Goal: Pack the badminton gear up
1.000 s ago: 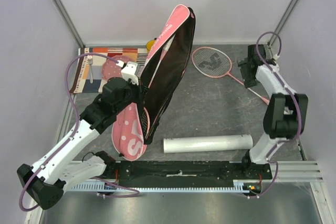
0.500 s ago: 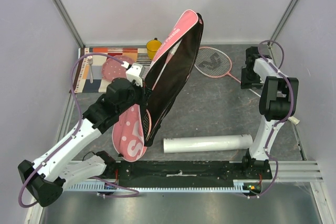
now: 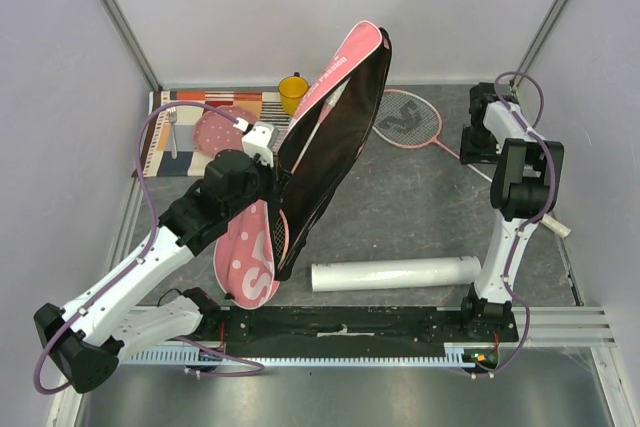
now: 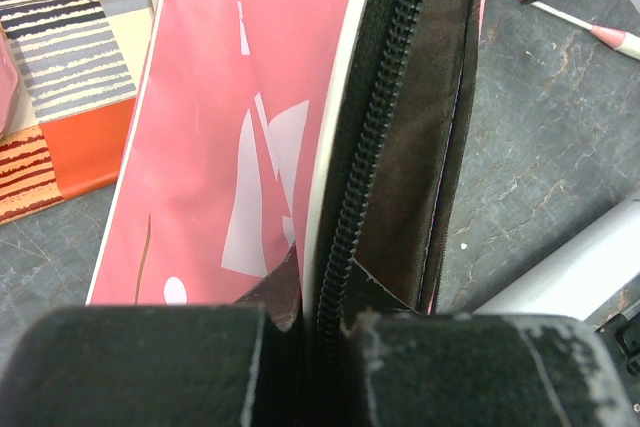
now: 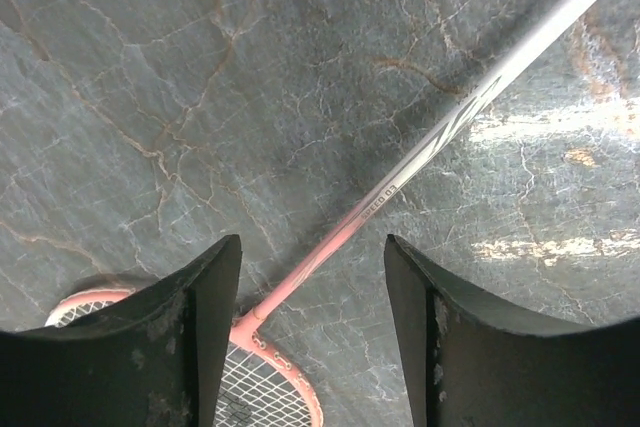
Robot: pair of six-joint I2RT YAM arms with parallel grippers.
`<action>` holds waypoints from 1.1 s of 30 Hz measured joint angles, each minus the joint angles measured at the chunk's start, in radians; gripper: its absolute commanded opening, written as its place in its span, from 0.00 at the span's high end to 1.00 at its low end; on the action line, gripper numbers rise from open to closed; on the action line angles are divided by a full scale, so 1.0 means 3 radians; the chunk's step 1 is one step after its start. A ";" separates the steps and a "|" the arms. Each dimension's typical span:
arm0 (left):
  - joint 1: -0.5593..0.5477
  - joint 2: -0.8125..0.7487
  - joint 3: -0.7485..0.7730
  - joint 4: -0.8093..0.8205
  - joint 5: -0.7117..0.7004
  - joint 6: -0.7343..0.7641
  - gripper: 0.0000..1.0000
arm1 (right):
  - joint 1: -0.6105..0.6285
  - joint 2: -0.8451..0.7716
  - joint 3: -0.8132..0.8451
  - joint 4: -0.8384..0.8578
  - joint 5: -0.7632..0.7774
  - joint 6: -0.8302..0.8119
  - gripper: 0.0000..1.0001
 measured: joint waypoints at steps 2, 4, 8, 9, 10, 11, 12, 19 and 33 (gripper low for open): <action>-0.0013 0.0000 0.0000 -0.0001 -0.0008 0.0000 0.98 | -0.0005 0.0053 0.0051 -0.0047 -0.0036 0.0025 0.35; -0.0020 0.0000 0.0000 -0.0001 -0.0020 0.0000 0.98 | -0.0010 0.0127 0.0102 -0.0092 -0.0074 0.0037 0.39; -0.0034 -0.0001 0.0000 -0.0001 -0.0057 0.0001 0.98 | -0.0022 0.0256 0.0219 -0.0163 -0.0135 0.0061 0.45; -0.0039 -0.0001 0.0000 -0.0001 -0.0062 0.0003 0.98 | -0.0022 0.0268 0.0231 -0.0172 -0.0153 0.0062 0.45; -0.0046 -0.0001 0.0000 -0.0001 -0.0066 0.0003 0.98 | -0.0024 0.0277 0.0242 -0.0186 -0.0164 0.0065 0.48; -0.0052 -0.0001 0.0000 -0.0001 -0.0069 0.0004 0.98 | -0.0025 0.0280 0.0247 -0.0191 -0.0170 0.0069 0.56; -0.0061 -0.0001 0.0000 -0.0003 -0.0071 0.0005 0.98 | -0.0031 0.0289 0.0254 -0.0200 -0.0188 0.0076 0.60; -0.0088 -0.0006 0.0000 -0.0008 -0.0080 0.0032 0.98 | -0.0089 0.0420 0.0407 -0.0290 -0.0519 0.0085 1.00; -0.0089 -0.0045 0.0000 -0.0013 -0.0132 0.0048 0.98 | -0.0060 0.0028 -0.0151 -0.0276 -0.0662 0.0042 1.00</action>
